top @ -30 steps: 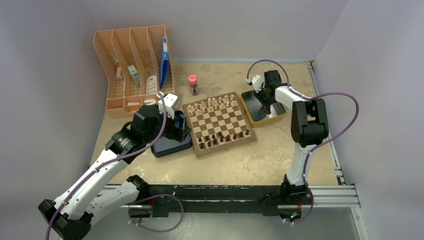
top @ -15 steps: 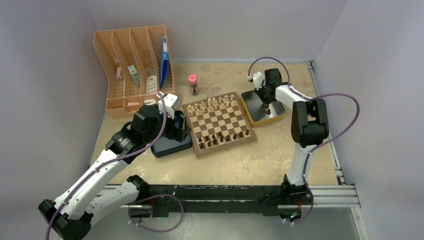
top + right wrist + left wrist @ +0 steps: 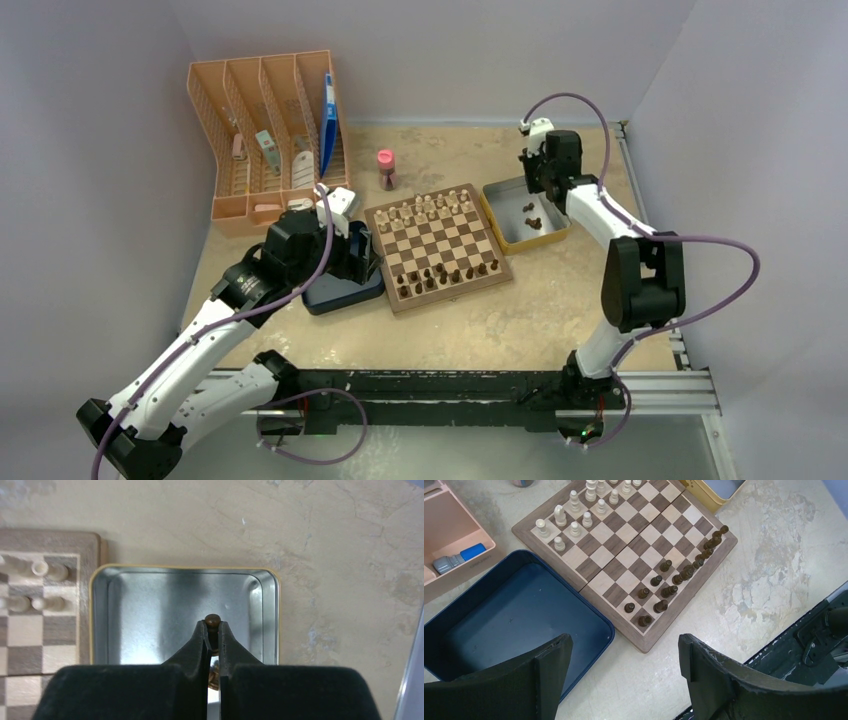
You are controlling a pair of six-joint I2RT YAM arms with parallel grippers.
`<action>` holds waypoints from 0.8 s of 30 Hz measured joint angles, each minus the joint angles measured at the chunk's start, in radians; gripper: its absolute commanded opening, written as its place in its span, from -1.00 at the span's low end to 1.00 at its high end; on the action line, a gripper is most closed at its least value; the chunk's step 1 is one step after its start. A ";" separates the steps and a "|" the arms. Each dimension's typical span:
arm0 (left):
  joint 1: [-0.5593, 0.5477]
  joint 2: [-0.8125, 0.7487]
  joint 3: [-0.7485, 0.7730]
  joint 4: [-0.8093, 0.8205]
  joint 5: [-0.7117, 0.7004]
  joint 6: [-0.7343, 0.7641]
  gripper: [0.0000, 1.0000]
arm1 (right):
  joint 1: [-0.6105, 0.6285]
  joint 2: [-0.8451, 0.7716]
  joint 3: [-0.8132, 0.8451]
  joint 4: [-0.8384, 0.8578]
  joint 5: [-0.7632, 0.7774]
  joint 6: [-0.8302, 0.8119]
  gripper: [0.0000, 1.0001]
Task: Set up the chess pieces on the board
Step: Pick up the chess piece from the storage box, then place the chess piece on the chessboard.
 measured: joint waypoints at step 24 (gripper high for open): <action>0.000 -0.015 0.000 0.007 0.008 -0.008 0.52 | 0.373 -0.189 -0.367 0.354 -0.043 0.365 -0.92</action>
